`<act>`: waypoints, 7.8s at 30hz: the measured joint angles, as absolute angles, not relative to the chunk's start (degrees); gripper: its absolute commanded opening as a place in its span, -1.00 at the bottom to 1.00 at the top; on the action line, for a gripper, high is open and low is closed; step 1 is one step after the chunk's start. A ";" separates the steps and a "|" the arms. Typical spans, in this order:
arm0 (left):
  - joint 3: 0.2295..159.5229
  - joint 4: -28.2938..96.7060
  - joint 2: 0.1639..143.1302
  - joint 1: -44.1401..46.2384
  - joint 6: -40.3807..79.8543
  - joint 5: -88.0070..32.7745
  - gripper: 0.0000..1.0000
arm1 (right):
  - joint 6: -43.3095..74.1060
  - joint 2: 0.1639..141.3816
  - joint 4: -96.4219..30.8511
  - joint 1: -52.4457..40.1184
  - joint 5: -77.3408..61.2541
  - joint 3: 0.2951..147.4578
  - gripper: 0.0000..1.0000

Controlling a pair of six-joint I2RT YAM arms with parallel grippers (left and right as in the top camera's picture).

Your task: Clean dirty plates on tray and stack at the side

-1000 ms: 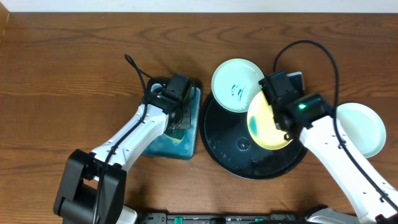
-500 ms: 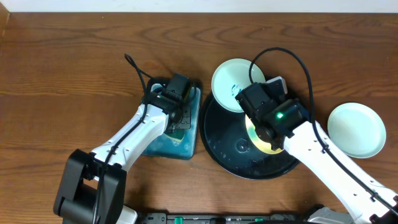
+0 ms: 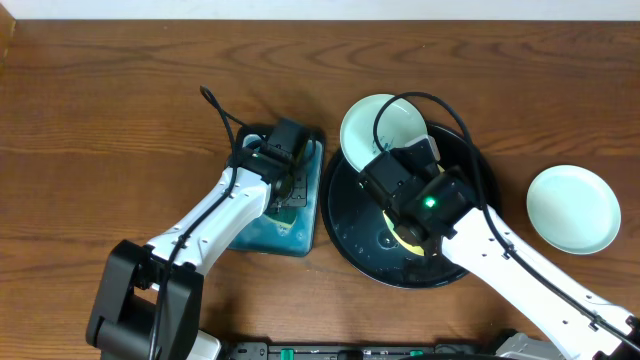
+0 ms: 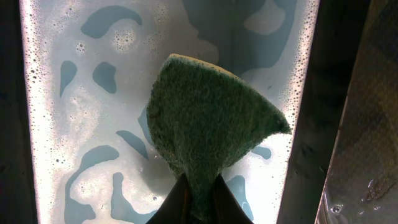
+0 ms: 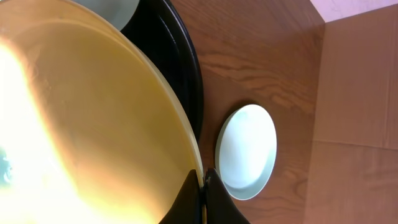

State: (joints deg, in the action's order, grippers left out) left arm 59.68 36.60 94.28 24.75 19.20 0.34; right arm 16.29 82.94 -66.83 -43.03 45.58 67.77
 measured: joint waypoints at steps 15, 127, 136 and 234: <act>59.68 36.60 94.28 24.75 19.20 0.34 -0.85 | 18.17 82.94 -71.05 -43.64 46.35 67.77 -0.98; 59.66 36.80 94.28 24.75 19.20 0.32 -0.85 | 23.24 83.15 -50.65 27.18 0.05 65.41 -0.97; 59.66 36.80 94.28 24.75 19.20 0.34 -0.85 | 27.75 83.22 -42.11 40.49 -1.58 54.83 -0.97; 59.64 34.26 94.28 24.75 18.74 1.45 -0.73 | 3.46 108.33 -49.71 -4.08 -12.12 65.98 -0.97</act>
State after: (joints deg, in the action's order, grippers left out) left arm 59.64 34.26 94.28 24.75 18.74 1.45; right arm 3.46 108.33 -49.71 -4.08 -12.12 65.98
